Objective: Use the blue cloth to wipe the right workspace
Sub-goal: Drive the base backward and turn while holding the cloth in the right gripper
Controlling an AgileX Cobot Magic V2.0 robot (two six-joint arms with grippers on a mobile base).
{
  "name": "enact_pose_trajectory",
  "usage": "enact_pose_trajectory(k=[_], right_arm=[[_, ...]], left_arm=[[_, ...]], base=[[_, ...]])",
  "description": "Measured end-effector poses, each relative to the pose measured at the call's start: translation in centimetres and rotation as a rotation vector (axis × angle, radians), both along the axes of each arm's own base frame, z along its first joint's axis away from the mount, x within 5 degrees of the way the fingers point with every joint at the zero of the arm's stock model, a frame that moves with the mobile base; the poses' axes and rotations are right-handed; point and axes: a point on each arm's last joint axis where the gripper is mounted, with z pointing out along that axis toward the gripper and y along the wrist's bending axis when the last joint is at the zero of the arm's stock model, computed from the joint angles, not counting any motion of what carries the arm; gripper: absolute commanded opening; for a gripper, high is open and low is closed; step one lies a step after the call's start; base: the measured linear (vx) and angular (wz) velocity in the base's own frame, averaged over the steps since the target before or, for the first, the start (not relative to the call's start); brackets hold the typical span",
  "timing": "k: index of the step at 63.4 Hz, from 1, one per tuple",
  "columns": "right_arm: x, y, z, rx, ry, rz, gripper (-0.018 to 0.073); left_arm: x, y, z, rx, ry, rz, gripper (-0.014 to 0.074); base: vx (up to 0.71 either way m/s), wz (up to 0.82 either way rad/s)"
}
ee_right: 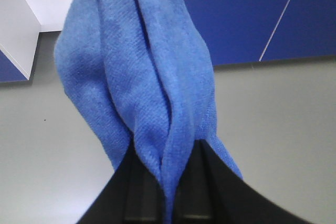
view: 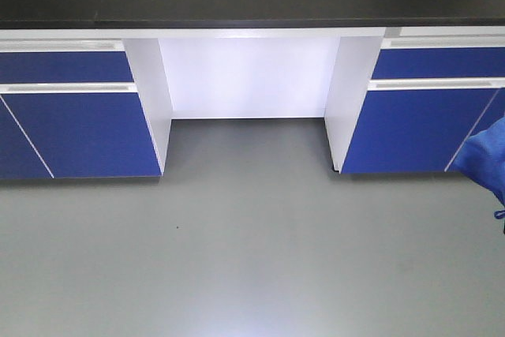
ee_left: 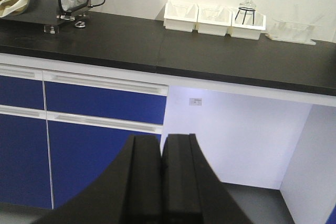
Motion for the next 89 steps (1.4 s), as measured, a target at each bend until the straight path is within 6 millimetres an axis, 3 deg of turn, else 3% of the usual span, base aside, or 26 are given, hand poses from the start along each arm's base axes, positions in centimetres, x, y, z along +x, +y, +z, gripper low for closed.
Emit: enact_pose_trajectory(k=[39, 89], right_arm=[[0.0, 0.0, 0.0, 0.001, 0.0, 0.0, 0.0], [0.0, 0.0, 0.0, 0.001, 0.0, 0.0, 0.0]], left_arm=[[0.0, 0.0, 0.0, 0.0, 0.0, 0.0, -0.0006], [0.0, 0.0, 0.0, 0.0, 0.0, 0.0, -0.0006]], base=[[-0.19, -0.18], [-0.08, -0.6]])
